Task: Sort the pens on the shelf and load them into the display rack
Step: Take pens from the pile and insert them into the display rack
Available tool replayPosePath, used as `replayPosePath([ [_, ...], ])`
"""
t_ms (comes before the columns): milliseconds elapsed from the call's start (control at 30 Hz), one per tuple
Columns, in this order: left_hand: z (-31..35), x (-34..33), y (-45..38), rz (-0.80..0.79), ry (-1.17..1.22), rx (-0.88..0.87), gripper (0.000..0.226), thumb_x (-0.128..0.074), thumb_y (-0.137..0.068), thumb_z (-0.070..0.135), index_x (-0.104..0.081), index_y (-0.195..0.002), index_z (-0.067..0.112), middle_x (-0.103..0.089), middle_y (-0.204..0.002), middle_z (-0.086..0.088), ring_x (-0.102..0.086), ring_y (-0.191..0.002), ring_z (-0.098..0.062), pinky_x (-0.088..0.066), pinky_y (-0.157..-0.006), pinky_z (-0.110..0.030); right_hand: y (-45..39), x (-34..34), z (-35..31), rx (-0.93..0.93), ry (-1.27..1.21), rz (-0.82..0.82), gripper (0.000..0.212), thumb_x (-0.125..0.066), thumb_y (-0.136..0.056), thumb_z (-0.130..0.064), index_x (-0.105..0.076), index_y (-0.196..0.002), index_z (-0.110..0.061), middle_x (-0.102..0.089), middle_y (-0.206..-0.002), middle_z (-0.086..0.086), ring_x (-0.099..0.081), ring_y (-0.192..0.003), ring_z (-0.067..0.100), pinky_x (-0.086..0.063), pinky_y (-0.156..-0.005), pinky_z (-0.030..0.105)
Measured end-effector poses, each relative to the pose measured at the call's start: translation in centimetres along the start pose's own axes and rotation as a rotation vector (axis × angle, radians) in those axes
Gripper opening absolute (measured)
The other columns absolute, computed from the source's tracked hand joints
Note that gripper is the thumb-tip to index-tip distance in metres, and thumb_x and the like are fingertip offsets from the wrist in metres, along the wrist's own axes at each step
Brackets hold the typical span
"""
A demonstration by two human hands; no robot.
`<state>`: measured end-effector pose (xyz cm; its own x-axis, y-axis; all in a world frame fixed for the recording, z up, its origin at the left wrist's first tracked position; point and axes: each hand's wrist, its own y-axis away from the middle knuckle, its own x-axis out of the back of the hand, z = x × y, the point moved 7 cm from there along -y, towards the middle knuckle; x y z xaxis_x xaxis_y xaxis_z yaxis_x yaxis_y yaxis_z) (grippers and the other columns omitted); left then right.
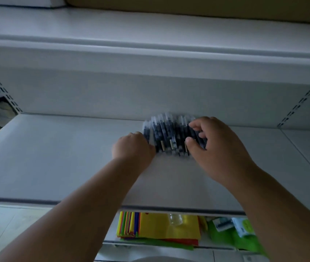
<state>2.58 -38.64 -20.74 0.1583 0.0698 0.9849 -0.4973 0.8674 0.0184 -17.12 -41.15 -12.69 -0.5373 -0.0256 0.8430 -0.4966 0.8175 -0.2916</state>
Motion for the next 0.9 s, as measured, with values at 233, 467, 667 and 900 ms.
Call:
replayPosePath([
  [233,-0.8,0.3,0.8,-0.081,0.043,-0.015,0.021,-0.046,-0.092,0.034,-0.052,-0.083,0.017,-0.048,-0.07,0.0,-0.053,-0.069,-0.023,-0.039,-0.055,-0.026,0.1,-1.0,0.8,-0.039,-0.031,-0.001,0.032,-0.061,-0.091,-0.031,-0.058,-0.121,-0.022,-0.06,-0.111,-0.007,-0.052,-0.093,0.008,-0.043,-0.079,0.026],
  [467,-3.1,1.3,5.9,0.109,0.554,-0.074,0.028,-0.046,-0.095,0.027,-0.041,-0.068,0.02,-0.049,-0.065,-0.002,-0.043,-0.054,-0.018,-0.027,-0.047,-0.031,-2.0,-4.9,2.2,-0.16,-0.033,-0.081,0.02,-0.065,-0.088,-0.04,-0.059,-0.099,-0.024,-0.059,-0.084,-0.011,-0.057,-0.075,0.01,-0.049,-0.07,0.029],
  [667,-4.3,0.1,8.4,0.02,1.188,0.031,0.022,-0.044,-0.1,0.012,-0.056,-0.083,0.017,-0.047,-0.057,0.003,-0.043,-0.054,-0.021,-0.034,-0.053,-0.035,-2.9,-7.0,2.2,-0.219,0.121,-0.114,0.027,-0.064,-0.088,-0.045,-0.056,-0.085,-0.019,-0.062,-0.083,-0.002,-0.059,-0.078,0.022,-0.04,-0.063,0.028],
  [900,-4.7,-0.9,9.2,-0.046,1.408,0.092,0.022,-0.039,-0.102,0.004,-0.059,-0.096,0.01,-0.051,-0.063,0.006,-0.044,-0.058,-0.016,-0.036,-0.059,-0.036,-2.6,-6.8,2.3,-0.318,0.065,-0.08,0.021,-0.055,-0.089,-0.022,-0.051,-0.069,-0.016,-0.059,-0.069,0.002,-0.055,-0.066,0.025,-0.034,-0.055,0.027],
])
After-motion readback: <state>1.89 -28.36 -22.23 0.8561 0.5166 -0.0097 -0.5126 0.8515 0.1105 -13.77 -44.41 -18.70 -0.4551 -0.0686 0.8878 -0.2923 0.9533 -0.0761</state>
